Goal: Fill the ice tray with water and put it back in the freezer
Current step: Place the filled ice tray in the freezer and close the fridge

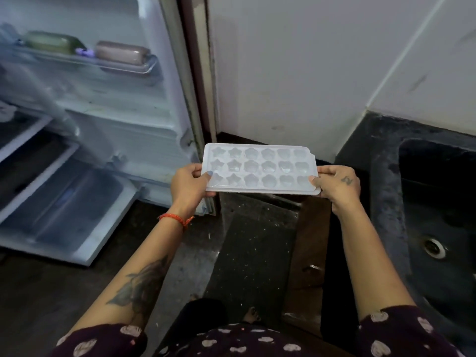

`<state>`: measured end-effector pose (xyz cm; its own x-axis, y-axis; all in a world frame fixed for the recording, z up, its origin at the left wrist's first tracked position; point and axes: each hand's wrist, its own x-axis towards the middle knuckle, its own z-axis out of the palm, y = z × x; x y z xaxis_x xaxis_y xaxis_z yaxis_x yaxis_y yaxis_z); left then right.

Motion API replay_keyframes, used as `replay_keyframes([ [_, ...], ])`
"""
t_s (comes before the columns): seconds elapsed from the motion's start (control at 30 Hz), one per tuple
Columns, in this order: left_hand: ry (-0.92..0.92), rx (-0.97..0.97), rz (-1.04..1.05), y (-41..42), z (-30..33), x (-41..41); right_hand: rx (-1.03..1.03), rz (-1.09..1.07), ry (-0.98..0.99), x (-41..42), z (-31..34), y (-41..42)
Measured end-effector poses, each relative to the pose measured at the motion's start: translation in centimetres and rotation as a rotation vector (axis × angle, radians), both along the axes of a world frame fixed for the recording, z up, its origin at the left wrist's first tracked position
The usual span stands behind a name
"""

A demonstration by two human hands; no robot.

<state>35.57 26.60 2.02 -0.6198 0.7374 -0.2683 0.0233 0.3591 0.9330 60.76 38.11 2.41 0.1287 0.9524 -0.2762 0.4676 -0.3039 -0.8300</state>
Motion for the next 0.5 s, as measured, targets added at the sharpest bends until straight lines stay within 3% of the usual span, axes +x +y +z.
replay_keyframes([
  [0.5, 0.049, 0.007, 0.335, -8.2, 0.5, -12.3, -0.014, 0.318, 0.031, -17.5, -0.4, -1.0],
])
